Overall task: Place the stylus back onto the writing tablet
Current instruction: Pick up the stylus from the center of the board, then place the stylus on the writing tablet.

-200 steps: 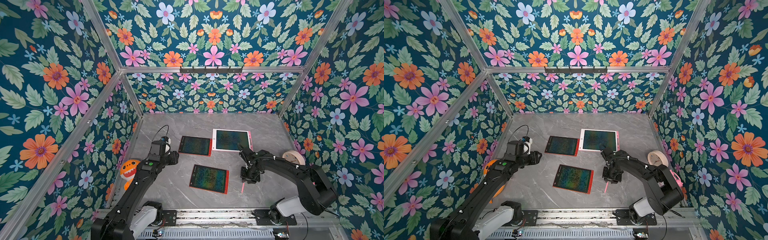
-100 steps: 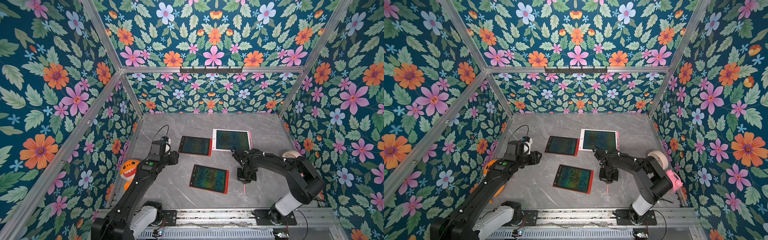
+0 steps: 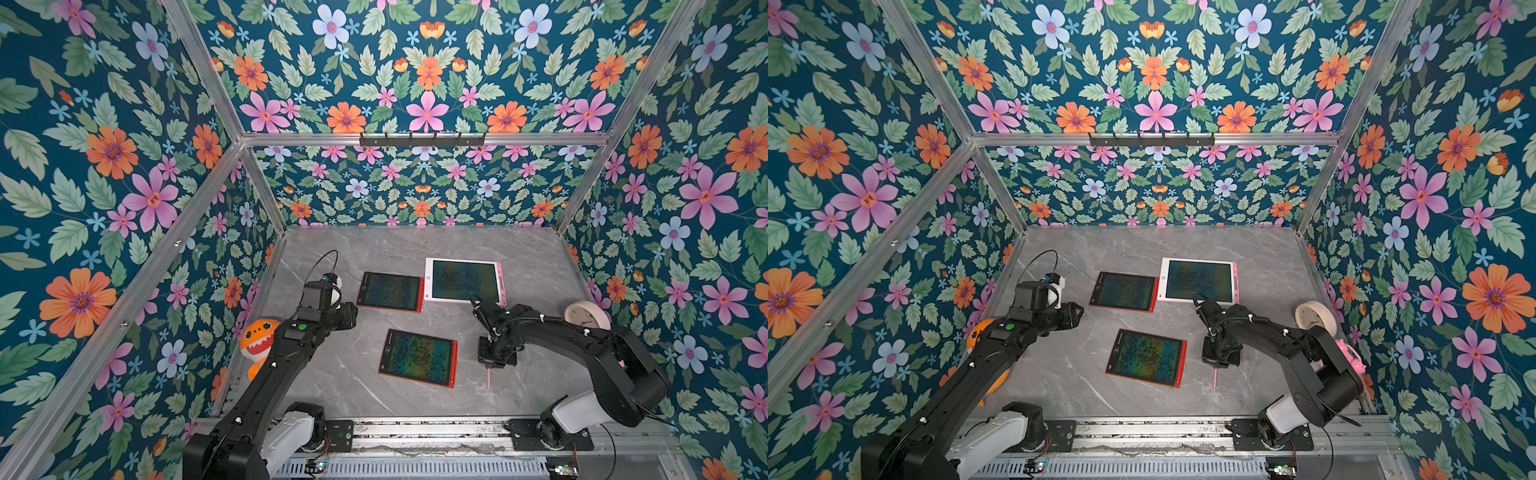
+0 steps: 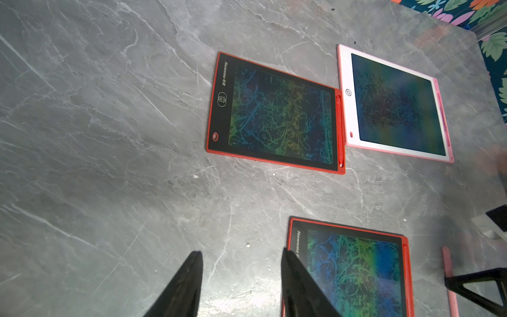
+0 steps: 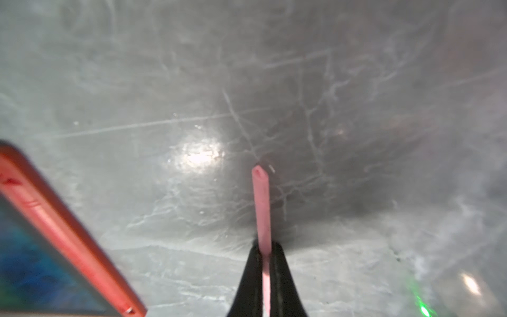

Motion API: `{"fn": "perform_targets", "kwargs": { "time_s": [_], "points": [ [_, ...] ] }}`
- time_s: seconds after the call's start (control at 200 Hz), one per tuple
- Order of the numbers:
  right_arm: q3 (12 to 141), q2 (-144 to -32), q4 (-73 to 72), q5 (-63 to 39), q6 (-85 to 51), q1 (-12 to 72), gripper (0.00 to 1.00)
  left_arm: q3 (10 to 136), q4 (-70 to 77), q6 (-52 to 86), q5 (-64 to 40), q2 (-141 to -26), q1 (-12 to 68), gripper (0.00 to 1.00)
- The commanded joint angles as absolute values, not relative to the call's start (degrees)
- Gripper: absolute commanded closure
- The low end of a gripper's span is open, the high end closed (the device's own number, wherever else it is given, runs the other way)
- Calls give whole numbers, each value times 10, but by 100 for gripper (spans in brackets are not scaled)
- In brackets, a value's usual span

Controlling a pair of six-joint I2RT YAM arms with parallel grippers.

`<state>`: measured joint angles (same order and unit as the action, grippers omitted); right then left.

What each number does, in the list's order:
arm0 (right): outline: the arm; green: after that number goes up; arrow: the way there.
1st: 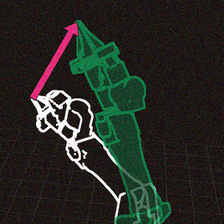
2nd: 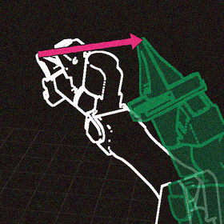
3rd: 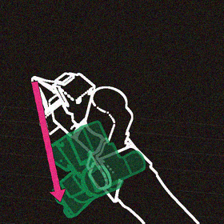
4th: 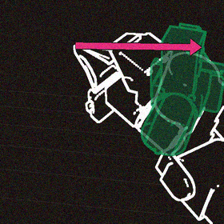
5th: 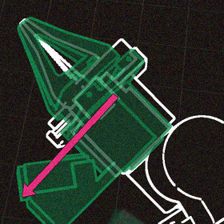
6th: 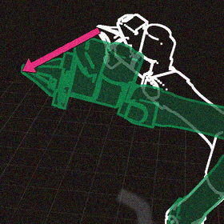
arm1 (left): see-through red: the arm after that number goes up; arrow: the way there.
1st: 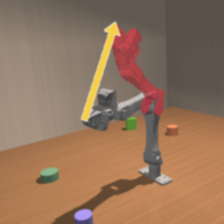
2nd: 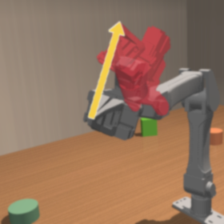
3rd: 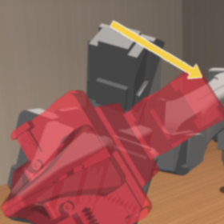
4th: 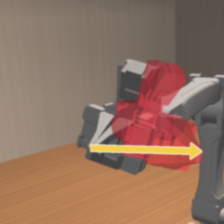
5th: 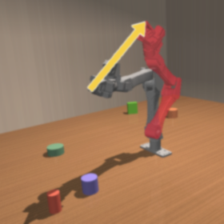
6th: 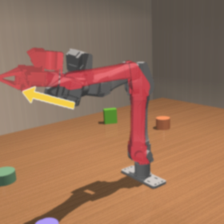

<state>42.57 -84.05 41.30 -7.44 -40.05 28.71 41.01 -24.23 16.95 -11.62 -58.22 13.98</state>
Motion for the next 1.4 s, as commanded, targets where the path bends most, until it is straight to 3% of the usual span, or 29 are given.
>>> {"fn": "perform_targets", "kwargs": {
  "time_s": [0.0, 0.29, 0.605, 0.8, 1.13, 1.395],
  "points": [
    [424, -782, 374, -92, -367, 246, 100, 415, -227, 182, -126, -591, 140, 50],
    [488, -701, 447, -122, -285, 151, 100, 443, -169, 220, -167, -651, 141, 54],
    [520, -735, 434, -157, -250, 95, 100, 524, -127, 226, -180, -753, 181, 57],
    [595, -812, 422, -204, -181, 38, 100, 623, -118, 216, -189, -873, 228, 60],
    [797, -1013, 469, -178, -76, -16, 100, 780, -123, 210, -195, -1053, 283, 78],
    [954, -1145, 530, -135, -51, -26, 100, 846, -117, 215, -191, -1131, 288, 86]
  ]
}}
